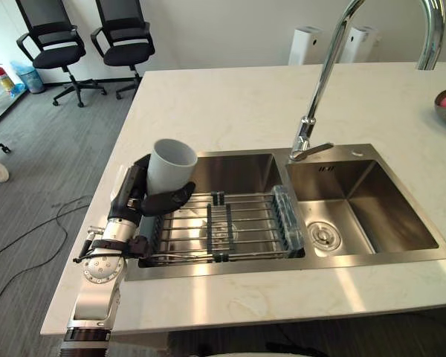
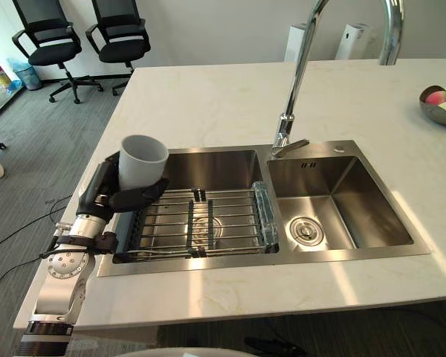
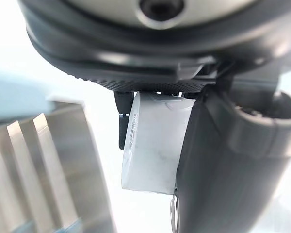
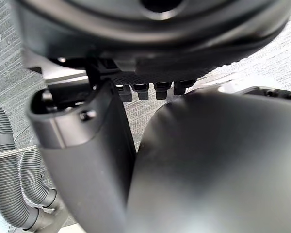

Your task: Walk over to the sink, pick up the cup, carry it to the dishwasher, place the cup inside the dishwasher, then close the dishwasher door

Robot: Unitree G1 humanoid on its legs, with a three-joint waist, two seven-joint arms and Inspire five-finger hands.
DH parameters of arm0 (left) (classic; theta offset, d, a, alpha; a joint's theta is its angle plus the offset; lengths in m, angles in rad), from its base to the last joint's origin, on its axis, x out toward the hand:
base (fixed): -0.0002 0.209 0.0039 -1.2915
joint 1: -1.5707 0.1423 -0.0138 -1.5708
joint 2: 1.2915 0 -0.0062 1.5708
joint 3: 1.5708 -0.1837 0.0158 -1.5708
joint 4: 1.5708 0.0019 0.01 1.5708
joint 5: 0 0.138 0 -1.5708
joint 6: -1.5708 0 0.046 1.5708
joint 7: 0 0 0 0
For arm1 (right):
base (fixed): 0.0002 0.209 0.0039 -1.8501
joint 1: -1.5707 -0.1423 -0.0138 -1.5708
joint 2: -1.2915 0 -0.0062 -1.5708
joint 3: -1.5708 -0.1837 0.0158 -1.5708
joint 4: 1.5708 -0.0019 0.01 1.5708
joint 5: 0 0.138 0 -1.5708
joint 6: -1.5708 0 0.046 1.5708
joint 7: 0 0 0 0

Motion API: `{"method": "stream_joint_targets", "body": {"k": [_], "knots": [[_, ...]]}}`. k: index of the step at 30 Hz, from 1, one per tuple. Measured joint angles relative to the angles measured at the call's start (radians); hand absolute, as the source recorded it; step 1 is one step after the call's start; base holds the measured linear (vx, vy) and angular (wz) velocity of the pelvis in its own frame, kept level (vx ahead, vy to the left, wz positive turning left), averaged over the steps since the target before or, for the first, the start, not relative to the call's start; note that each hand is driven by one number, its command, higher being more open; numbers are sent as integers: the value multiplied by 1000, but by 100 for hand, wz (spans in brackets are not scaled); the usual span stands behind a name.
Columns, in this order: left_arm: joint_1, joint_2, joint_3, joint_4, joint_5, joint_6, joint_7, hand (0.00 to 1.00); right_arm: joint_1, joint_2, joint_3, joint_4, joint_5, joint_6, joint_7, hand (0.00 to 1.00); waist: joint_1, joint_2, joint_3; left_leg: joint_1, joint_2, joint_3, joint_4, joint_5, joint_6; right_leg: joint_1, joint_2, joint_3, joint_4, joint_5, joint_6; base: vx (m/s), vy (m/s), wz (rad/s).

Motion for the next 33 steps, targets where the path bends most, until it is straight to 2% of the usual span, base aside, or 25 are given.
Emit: {"method": "stream_joint_targets", "body": {"k": [2, 7, 14, 33], "knots": [[29, -26, 24, -35, -74, -28, 4, 0, 4, 1, -3, -2, 0, 0, 0, 100, 3, -1, 0, 0, 0, -3, 0, 1, 1, 1, 0, -2, 0, 0, 0, -23, -30, 3], [53, -95, 23, -129, -119, -52, 2, 0, 8, -1, -5, -2, 0, 0, 6, 100, 13, -2, -1, -7, 1, -10, 0, 7, 1, -5, 1, -3, 6, 1, -1, -22, -21, 3], [54, -134, 34, -210, -185, -109, 4, 0, 22, 1, -36, -2, -1, 0, 14, 100, 18, -1, -21, -29, 5, -14, 0, 18, 2, -30, 6, -5, 15, 6, -9, -33, -22, 2], [60, -148, 43, -217, -191, -118, 17, 0, 35, -1, -41, 2, -17, -11, 44, 100, 21, 1, -35, -38, 4, -43, 1, 37, 6, -28, 8, -31, 17, 10, -14, -19, -13, 4]]}}
